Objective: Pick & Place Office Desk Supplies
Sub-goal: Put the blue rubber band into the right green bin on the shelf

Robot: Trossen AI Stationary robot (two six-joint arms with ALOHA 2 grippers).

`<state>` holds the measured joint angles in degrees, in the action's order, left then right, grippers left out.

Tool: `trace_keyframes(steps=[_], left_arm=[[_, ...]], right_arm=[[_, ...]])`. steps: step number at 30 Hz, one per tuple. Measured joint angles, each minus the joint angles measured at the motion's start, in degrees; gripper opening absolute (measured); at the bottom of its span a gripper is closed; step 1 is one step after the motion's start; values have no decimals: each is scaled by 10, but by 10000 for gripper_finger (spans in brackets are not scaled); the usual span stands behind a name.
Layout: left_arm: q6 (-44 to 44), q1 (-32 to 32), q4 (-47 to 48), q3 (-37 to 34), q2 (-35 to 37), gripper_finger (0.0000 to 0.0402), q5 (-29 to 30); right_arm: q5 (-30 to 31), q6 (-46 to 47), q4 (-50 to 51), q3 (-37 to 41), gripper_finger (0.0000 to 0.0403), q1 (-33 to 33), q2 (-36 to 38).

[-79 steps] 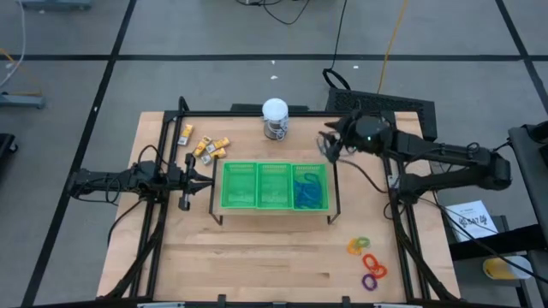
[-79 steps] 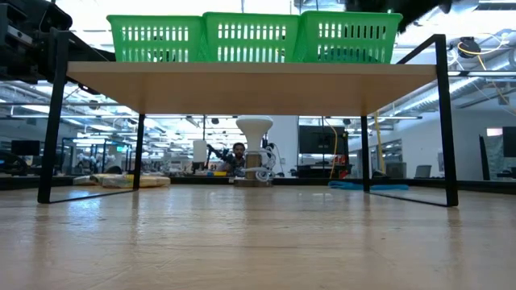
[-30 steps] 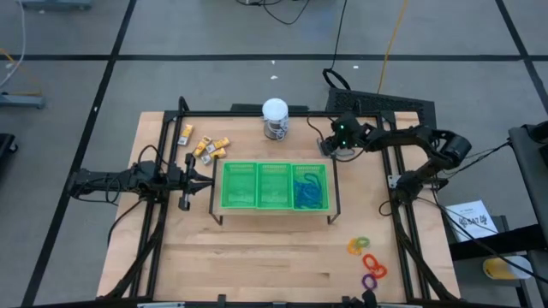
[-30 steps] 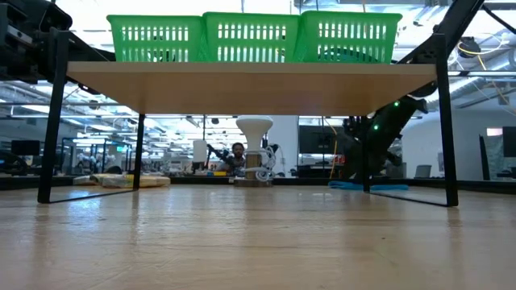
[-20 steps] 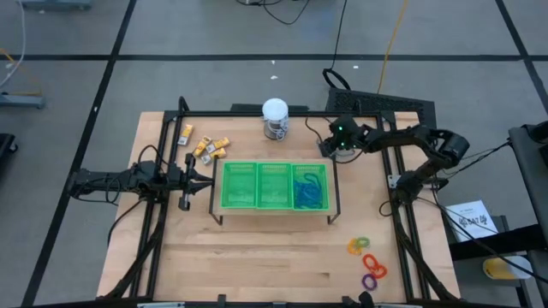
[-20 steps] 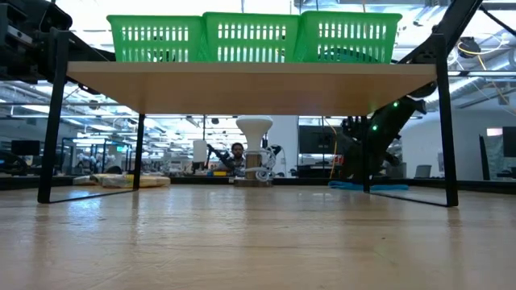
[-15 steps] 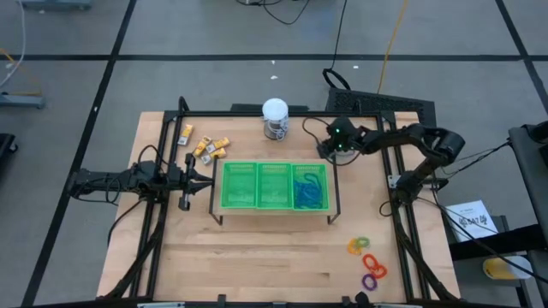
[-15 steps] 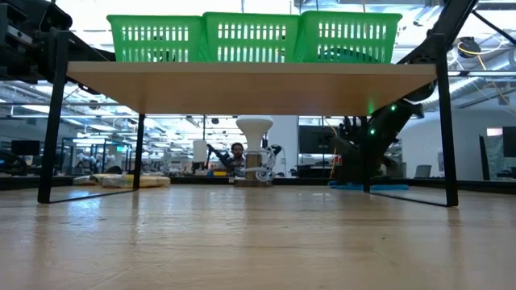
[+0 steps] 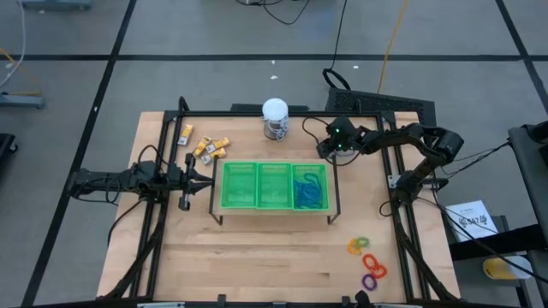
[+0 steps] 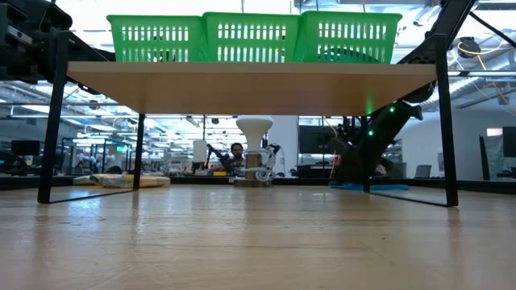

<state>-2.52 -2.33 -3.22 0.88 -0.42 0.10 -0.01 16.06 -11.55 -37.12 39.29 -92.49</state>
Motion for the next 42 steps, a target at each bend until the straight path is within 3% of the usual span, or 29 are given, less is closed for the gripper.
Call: trace_keyframes(steps=[9,16,31,42], left_arm=[[0,0,0,0,0,45,0],[0,0,0,0,0,45,0],[0,0,0,0,0,45,0],[0,0,0,0,0,45,0]], right_arm=[[-1,-7,-3,1,43,0,0],[-1,-18,-5,1,4,0,0],[1,-22,-33,1,1,0,3],[2,-33,-49,1,1,9,89]])
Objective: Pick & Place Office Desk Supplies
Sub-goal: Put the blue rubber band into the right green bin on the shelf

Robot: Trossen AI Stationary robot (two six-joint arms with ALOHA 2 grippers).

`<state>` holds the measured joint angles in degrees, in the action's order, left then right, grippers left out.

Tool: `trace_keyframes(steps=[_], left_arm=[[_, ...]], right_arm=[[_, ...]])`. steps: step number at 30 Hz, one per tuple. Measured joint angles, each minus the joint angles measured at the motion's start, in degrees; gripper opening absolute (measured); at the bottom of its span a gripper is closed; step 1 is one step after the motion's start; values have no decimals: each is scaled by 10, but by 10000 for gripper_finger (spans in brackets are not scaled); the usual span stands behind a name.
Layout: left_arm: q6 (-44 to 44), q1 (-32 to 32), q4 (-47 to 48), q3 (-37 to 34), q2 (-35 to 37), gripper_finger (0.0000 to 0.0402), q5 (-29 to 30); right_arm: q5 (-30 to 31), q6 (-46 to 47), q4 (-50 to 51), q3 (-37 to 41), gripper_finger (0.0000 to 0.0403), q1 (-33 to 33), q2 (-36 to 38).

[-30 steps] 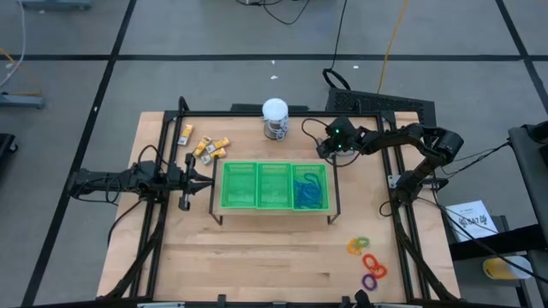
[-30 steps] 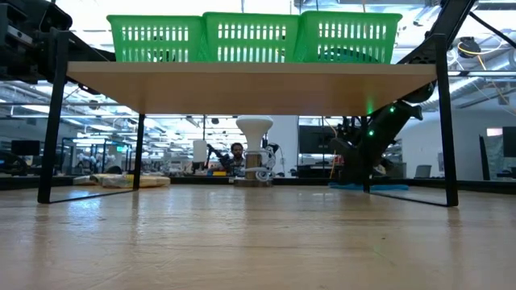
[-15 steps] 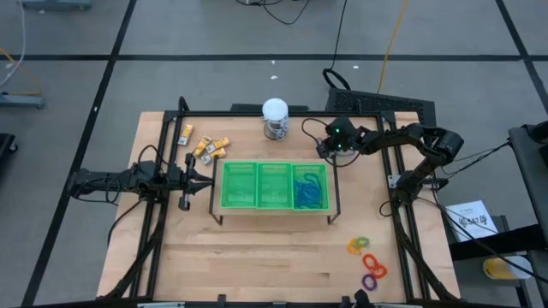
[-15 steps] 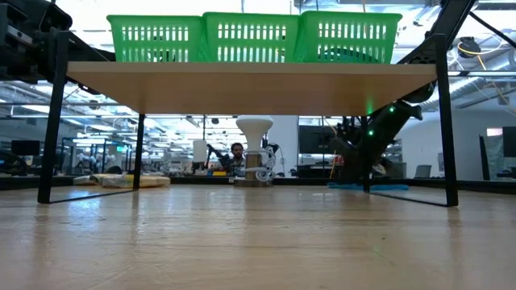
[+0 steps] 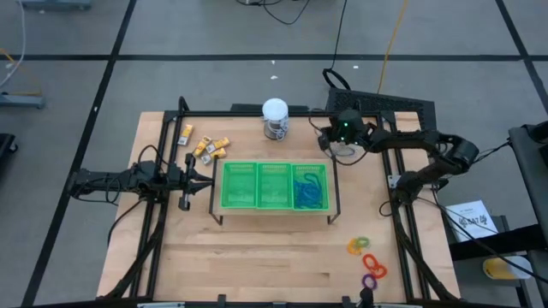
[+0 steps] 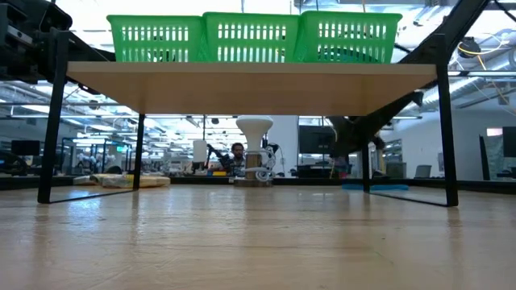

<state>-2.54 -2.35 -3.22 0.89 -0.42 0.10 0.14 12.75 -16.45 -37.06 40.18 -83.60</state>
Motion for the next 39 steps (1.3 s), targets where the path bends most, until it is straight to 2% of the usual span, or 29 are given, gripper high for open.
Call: trace_keyframes(steps=[9,18,27,39], left_arm=[[0,0,0,0,0,45,0],[0,0,0,0,0,45,0],[0,0,0,0,0,45,0],[0,0,0,0,0,44,0]], right_arm=[[-2,-4,1,0,1,0,106],[-3,-4,1,0,1,-39,199],[-3,-15,0,0,1,-125,248],[-3,-20,-29,0,1,-256,276]])
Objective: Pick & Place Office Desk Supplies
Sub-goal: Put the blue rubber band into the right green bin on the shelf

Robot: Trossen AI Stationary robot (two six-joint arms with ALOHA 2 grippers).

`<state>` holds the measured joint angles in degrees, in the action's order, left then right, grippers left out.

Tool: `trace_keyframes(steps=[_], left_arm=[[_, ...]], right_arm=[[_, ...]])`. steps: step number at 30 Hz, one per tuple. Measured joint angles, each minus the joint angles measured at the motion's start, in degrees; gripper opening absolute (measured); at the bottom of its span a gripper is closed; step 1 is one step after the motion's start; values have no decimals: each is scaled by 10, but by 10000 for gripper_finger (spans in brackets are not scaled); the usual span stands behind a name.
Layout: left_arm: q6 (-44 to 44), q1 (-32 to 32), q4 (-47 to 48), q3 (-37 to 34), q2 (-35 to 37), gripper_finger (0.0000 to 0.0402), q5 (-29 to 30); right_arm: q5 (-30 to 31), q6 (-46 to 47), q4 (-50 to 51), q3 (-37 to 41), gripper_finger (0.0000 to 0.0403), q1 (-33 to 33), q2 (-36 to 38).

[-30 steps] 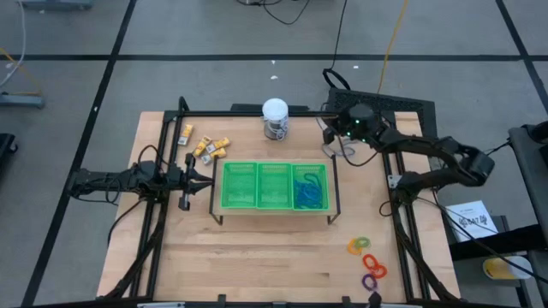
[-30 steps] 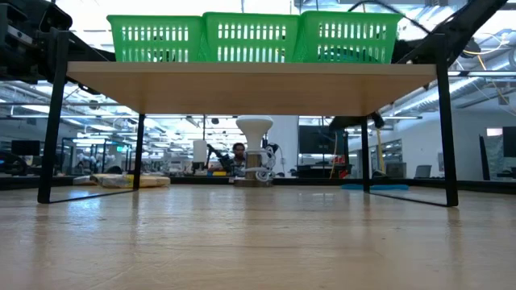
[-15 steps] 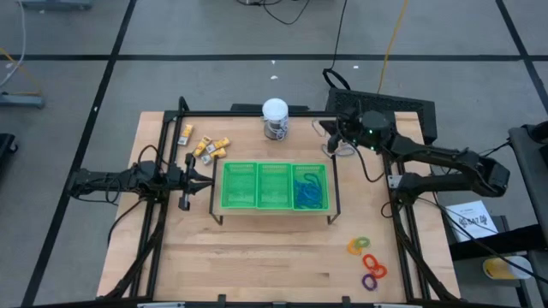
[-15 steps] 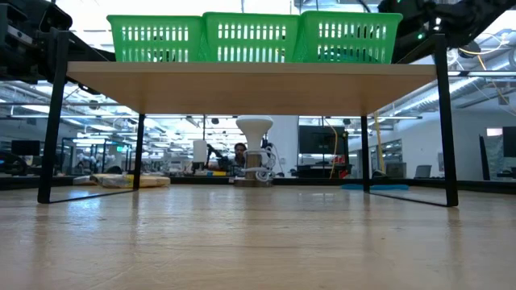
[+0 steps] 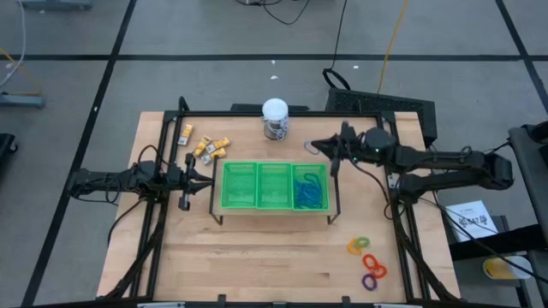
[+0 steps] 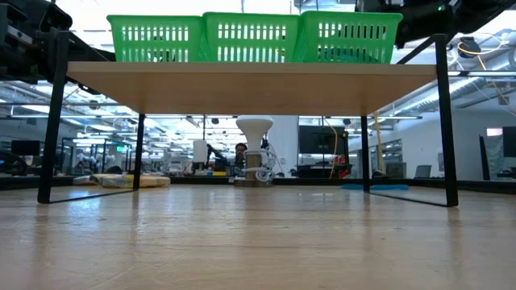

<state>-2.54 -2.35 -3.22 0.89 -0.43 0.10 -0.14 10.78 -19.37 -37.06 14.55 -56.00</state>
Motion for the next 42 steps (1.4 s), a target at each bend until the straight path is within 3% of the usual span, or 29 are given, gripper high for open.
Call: trace_keyframes(steps=[21,36,42], left_arm=[[0,0,0,0,0,45,0],[0,0,0,0,0,45,0],[0,0,0,0,0,45,0]], right_arm=[[-1,-30,-4,0,1,-194,6],[0,-44,6,0,1,-222,6],[0,-25,7,0,19,-222,6]])
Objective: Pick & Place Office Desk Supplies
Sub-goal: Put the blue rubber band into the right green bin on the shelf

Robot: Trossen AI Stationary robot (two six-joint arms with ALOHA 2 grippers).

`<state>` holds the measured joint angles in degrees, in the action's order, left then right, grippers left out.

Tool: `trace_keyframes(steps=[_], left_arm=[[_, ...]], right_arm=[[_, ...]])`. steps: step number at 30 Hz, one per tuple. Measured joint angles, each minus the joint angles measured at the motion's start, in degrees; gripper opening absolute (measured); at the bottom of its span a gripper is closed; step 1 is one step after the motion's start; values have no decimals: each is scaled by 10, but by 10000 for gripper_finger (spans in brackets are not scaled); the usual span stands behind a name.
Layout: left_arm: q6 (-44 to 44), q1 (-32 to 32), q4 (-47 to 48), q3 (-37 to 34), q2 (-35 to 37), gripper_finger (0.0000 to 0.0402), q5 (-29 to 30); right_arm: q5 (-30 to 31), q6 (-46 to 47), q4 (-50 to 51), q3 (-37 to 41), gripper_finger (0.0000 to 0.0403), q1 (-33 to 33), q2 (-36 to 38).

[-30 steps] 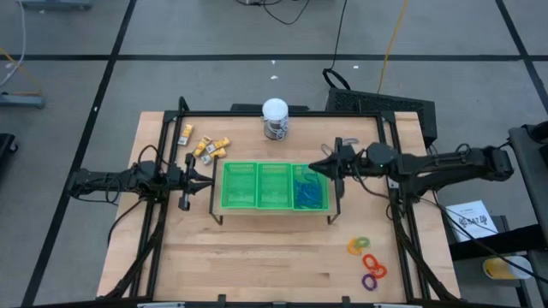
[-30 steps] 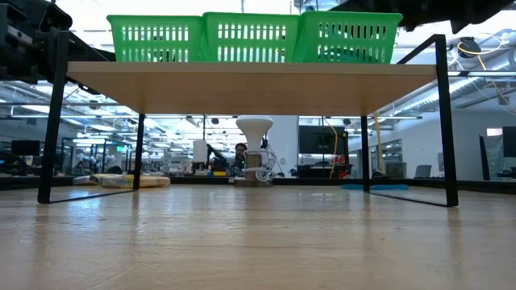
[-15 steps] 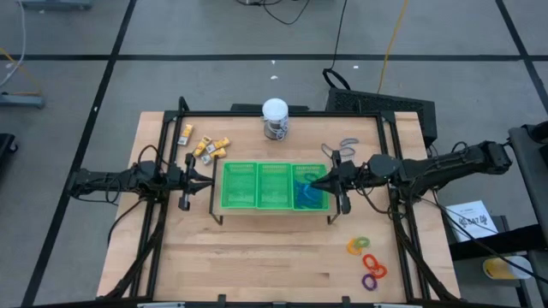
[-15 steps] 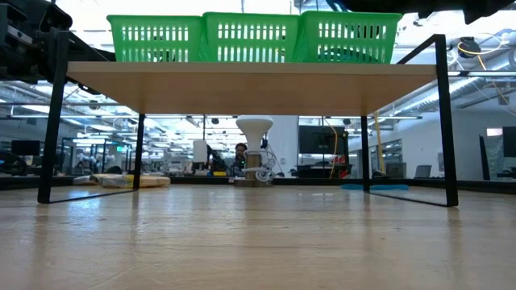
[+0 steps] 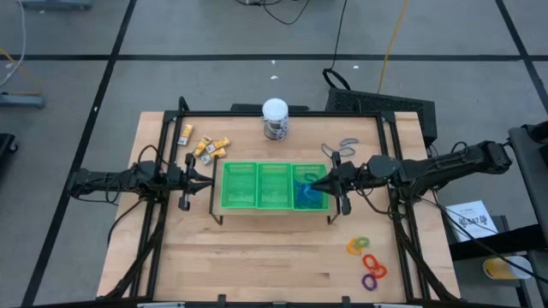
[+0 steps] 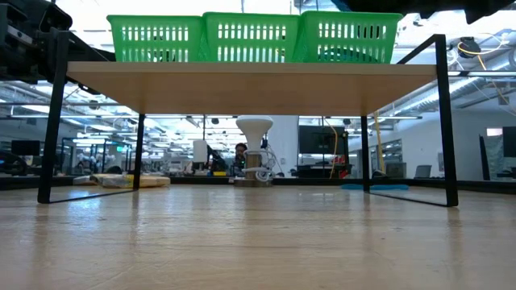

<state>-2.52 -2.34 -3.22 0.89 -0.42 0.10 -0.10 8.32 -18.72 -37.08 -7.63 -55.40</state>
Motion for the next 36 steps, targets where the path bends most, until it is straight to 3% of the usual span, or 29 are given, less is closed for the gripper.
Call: trace_keyframes(steps=[11,18,27,36], left_arm=[[0,0,0,0,0,45,0],[0,0,0,0,0,45,0],[0,0,0,0,0,44,0],[0,0,0,0,0,45,0]], right_arm=[[0,2,1,0,109,0,0],[3,2,1,0,138,0,0],[168,-16,-3,0,151,22,0],[180,8,-6,0,147,128,0]])
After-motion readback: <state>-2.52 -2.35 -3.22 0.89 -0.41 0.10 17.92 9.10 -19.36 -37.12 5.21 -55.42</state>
